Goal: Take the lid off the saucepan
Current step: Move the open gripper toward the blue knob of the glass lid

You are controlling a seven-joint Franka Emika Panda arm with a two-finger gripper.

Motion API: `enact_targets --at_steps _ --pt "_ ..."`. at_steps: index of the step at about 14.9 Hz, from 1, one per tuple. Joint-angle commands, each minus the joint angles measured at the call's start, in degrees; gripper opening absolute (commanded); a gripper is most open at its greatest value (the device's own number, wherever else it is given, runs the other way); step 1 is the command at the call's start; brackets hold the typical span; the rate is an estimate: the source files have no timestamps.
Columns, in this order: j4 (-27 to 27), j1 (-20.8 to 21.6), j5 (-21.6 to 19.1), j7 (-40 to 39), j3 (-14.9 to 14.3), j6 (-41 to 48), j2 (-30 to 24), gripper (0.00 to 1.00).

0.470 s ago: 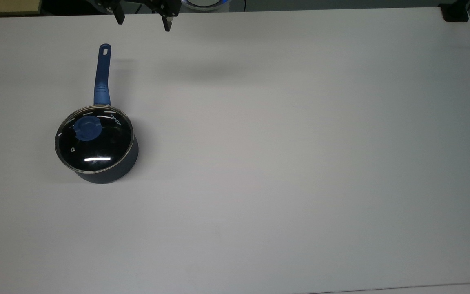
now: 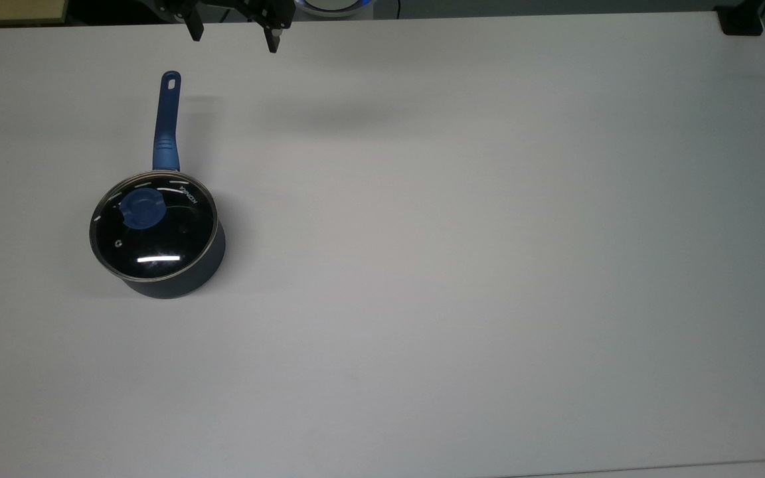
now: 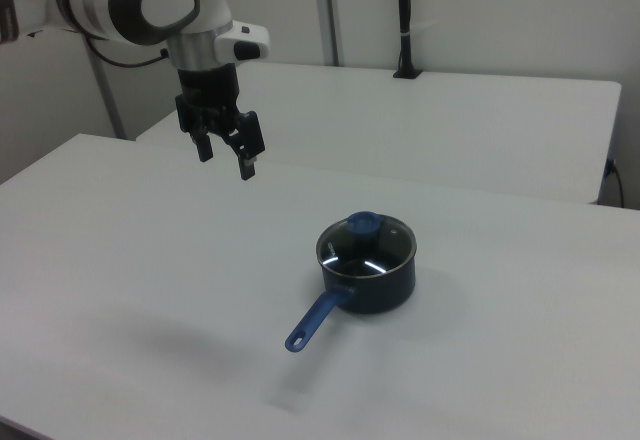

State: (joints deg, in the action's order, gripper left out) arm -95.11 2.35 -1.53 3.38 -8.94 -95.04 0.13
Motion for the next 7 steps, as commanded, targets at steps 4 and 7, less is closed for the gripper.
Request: enact_targets --at_steps 4,7 --pt "-1.13 0.03 0.92 -0.74 0.06 0.21 -1.01 1.0" --pt "0.27 -0.06 0.39 -0.48 -0.46 0.03 -0.57 1.0"
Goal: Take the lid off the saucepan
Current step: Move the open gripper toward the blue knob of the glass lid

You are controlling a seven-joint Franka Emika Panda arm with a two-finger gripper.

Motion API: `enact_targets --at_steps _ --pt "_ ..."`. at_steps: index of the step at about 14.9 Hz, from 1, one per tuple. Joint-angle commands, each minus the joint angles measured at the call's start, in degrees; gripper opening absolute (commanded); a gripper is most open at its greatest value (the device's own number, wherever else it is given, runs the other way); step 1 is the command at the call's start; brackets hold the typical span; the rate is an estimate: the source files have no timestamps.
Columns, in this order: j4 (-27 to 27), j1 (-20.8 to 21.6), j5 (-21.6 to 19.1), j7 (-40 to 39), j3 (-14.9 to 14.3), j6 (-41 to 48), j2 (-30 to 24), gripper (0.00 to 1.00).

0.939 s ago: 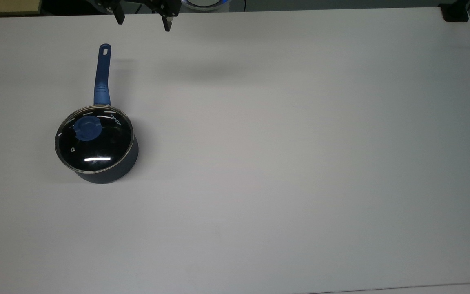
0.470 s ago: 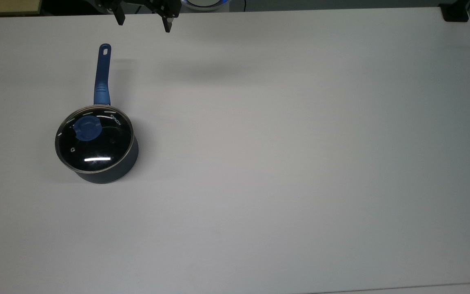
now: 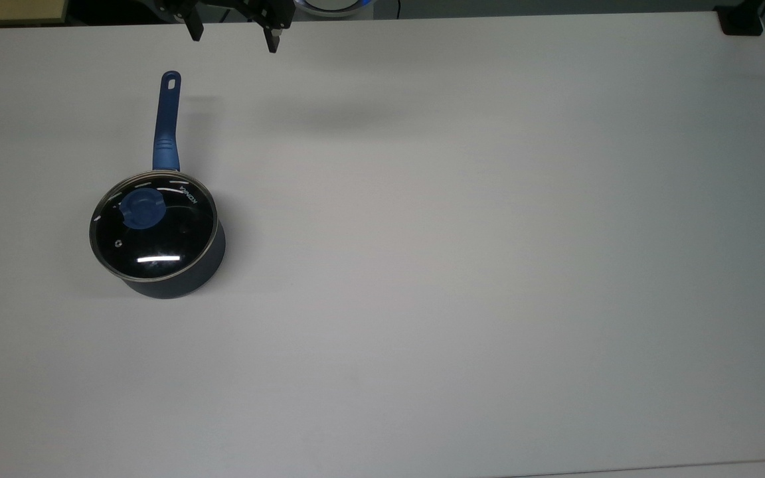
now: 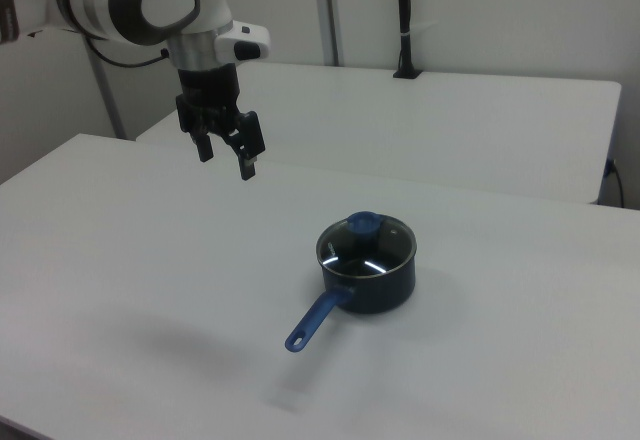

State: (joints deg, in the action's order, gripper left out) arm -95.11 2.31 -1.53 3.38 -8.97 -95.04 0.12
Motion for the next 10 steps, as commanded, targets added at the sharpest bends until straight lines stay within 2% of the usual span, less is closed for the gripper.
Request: enact_targets --at_steps 1,5,10 --pt "0.54 -0.03 0.13 -0.13 -1.13 -0.14 0.04 1.0" --pt "2.29 -0.38 -2.33 3.46 -4.38 -5.93 2.94 1.0" --pt "4.49 -2.92 -2.6 10.51 -4.74 -16.11 9.27 1.0"
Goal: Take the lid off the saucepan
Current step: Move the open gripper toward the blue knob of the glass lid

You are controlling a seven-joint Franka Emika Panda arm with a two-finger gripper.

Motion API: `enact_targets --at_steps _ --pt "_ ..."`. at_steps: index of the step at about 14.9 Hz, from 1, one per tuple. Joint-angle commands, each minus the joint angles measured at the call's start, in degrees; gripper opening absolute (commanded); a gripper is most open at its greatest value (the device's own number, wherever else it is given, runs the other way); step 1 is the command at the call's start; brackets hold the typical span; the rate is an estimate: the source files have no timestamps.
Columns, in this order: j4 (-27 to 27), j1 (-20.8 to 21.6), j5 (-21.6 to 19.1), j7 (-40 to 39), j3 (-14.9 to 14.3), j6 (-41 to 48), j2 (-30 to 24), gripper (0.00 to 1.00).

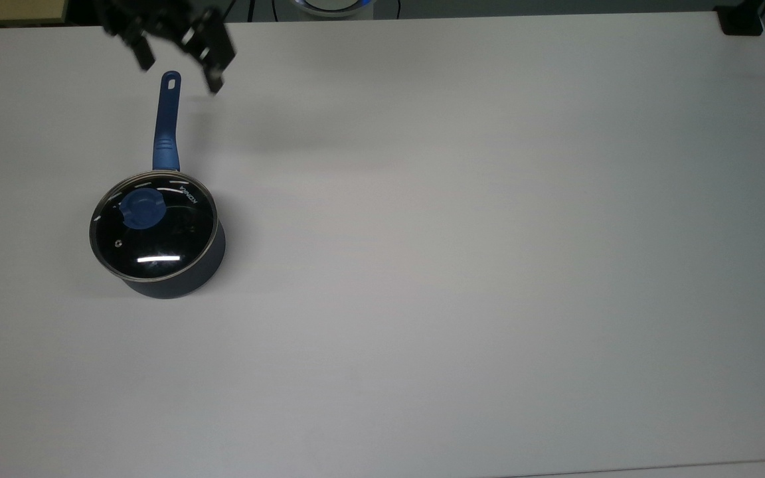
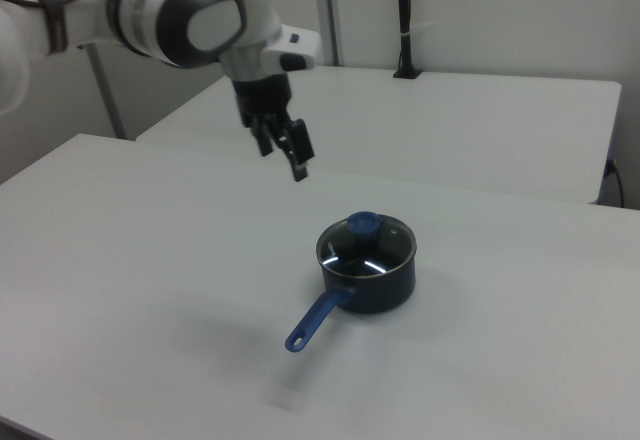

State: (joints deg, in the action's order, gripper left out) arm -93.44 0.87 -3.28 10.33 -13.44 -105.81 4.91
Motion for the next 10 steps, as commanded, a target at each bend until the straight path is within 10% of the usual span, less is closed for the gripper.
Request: enact_targets --at_steps 1,10 --pt "3.52 -2.36 -0.76 3.56 -0.36 -7.11 5.36 1.0" --pt "7.31 -4.3 -0.68 6.81 -2.38 -7.92 11.87 0.97"
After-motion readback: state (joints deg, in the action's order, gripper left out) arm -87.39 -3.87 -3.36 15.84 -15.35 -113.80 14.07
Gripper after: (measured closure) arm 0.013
